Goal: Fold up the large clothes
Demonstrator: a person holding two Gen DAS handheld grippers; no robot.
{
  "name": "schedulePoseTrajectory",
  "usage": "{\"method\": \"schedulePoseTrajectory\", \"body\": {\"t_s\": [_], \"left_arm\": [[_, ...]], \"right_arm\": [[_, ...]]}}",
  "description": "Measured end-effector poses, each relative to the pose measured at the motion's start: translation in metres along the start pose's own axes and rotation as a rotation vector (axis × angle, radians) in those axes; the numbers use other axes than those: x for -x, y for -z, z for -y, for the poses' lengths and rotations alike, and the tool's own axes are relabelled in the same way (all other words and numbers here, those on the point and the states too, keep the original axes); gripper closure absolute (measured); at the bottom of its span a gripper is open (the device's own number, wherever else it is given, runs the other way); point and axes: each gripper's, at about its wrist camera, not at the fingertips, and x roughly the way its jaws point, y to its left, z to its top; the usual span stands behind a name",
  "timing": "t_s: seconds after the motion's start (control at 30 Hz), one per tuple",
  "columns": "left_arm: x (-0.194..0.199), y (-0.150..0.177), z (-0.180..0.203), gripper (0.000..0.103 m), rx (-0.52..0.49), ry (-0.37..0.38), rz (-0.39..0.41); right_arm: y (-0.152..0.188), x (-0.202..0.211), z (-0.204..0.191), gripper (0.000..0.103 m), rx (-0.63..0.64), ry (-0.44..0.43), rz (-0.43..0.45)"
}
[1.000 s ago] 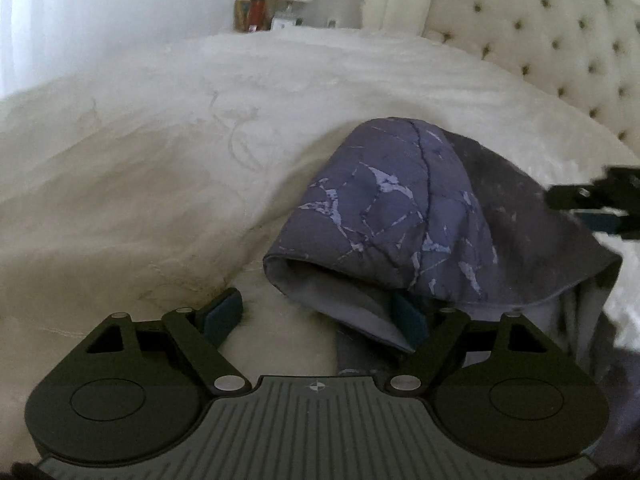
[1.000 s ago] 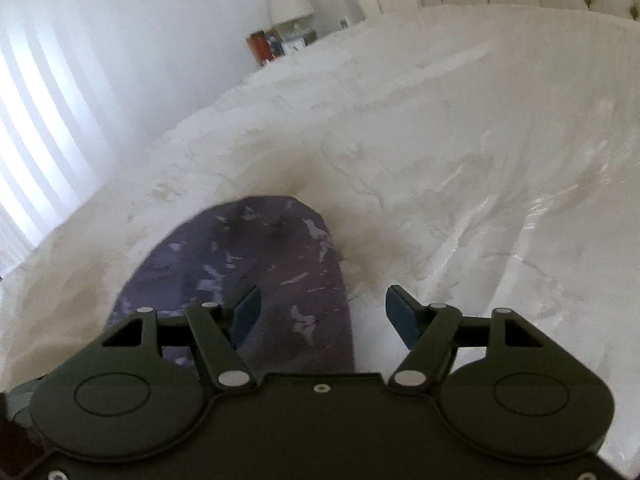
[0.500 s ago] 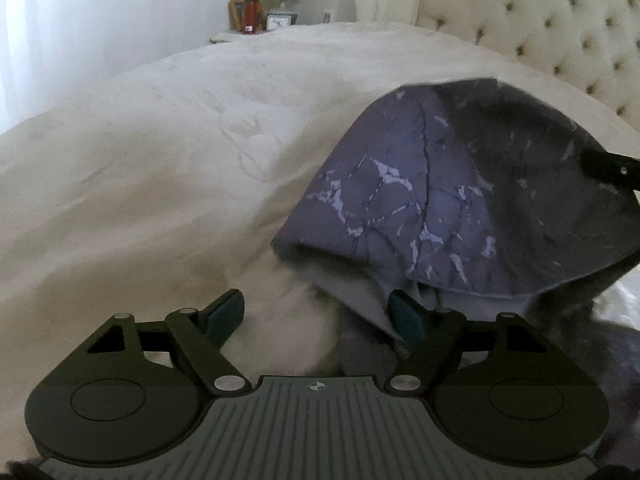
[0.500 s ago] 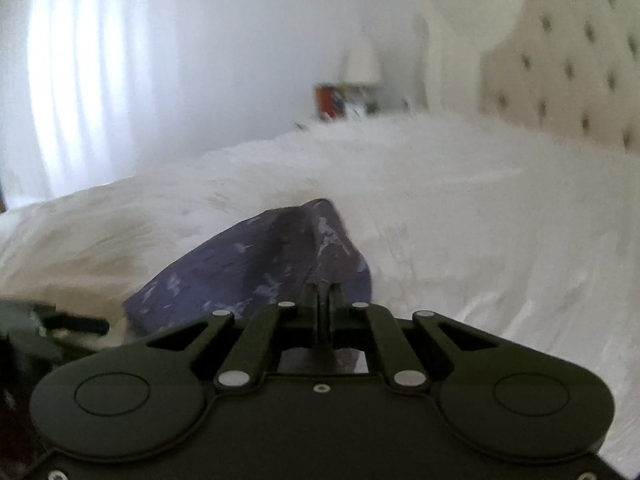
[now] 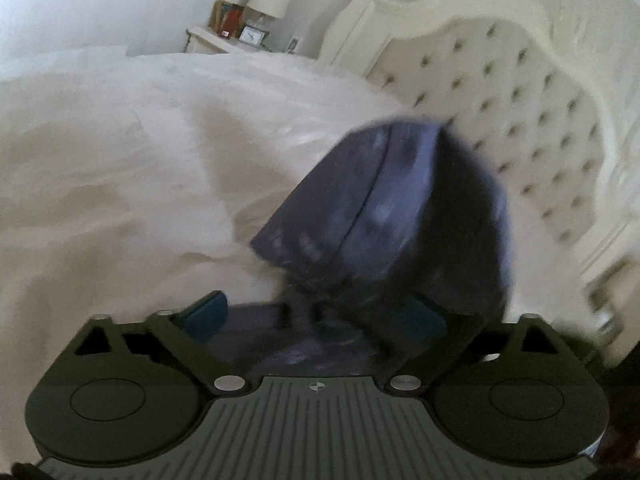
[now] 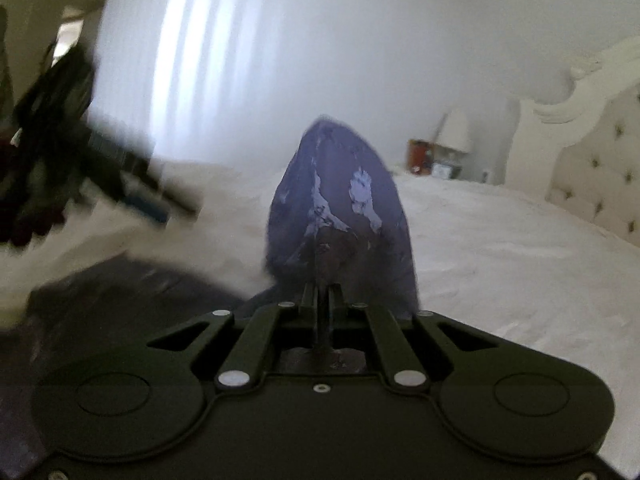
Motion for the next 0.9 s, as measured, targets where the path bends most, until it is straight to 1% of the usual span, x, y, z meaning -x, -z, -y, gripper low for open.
{"method": "schedulePoseTrajectory", "body": {"t_s": [0.03, 0.17, 0.23, 0.27, 0.33, 0.4, 0.47, 0.5, 0.53, 0.57, 0.6, 0.67, 0.73, 0.77, 0.8, 0.9], "left_arm": [[0.003, -0.002, 0.000, 0.001, 0.031, 0.029, 0.004], [0.004, -0.007, -0.003, 0.000, 0.163, 0.142, 0.012], [-0.004, -0.007, -0.004, 0.000, 0.215, 0.175, 0.004], [-0.010, -0.006, -0.003, 0.000, 0.227, 0.177, -0.017], [-0.025, -0.003, -0.001, 0.000, 0.240, 0.131, -0.078], [-0.035, 0.002, -0.001, 0.000, 0.246, 0.088, -0.097], [-0.043, 0.008, -0.001, 0.002, 0.260, 0.087, -0.108], [-0.045, 0.010, -0.002, 0.014, 0.278, 0.087, -0.109], [-0.045, 0.014, -0.002, 0.048, 0.304, 0.090, -0.113], [-0.046, 0.016, -0.005, 0.065, 0.336, 0.085, -0.127], [-0.046, 0.018, -0.009, 0.094, 0.367, 0.079, -0.133], [-0.043, 0.021, -0.012, 0.093, 0.400, 0.093, -0.096], [-0.037, 0.020, -0.009, 0.093, 0.376, 0.102, -0.074], [-0.035, 0.021, -0.009, 0.093, 0.362, 0.104, -0.068], [-0.033, 0.022, -0.008, 0.093, 0.351, 0.107, -0.066], [-0.032, 0.025, -0.005, 0.093, 0.327, 0.106, -0.066]], "right_arm": [[0.005, 0.003, -0.007, 0.093, 0.002, -0.009, -0.012], [0.027, 0.009, -0.034, 0.093, 0.045, -0.029, -0.068], [0.034, 0.010, -0.043, 0.093, 0.063, -0.034, -0.092], [0.037, 0.010, -0.046, 0.093, 0.065, -0.037, -0.103], [0.041, 0.013, -0.050, 0.093, 0.063, -0.032, -0.112], [0.041, 0.014, -0.049, 0.093, 0.044, -0.024, -0.115], [0.040, 0.015, -0.045, 0.093, 0.014, -0.022, -0.117], [0.044, 0.022, -0.044, 0.093, 0.001, -0.018, -0.117], [0.044, 0.022, -0.043, 0.091, -0.017, -0.013, -0.119], [0.045, 0.024, -0.039, 0.088, -0.054, -0.012, -0.124], [0.044, 0.027, -0.033, 0.081, -0.099, -0.013, -0.127], [0.046, 0.034, -0.020, 0.071, -0.227, -0.026, -0.132], [0.052, 0.042, -0.006, 0.027, -0.413, -0.085, -0.136], [0.057, 0.047, 0.000, 0.017, -0.514, -0.126, -0.128], [0.062, 0.051, 0.004, 0.011, -0.581, -0.153, -0.114], [0.076, 0.055, 0.012, 0.011, -0.770, -0.261, -0.084]]}}
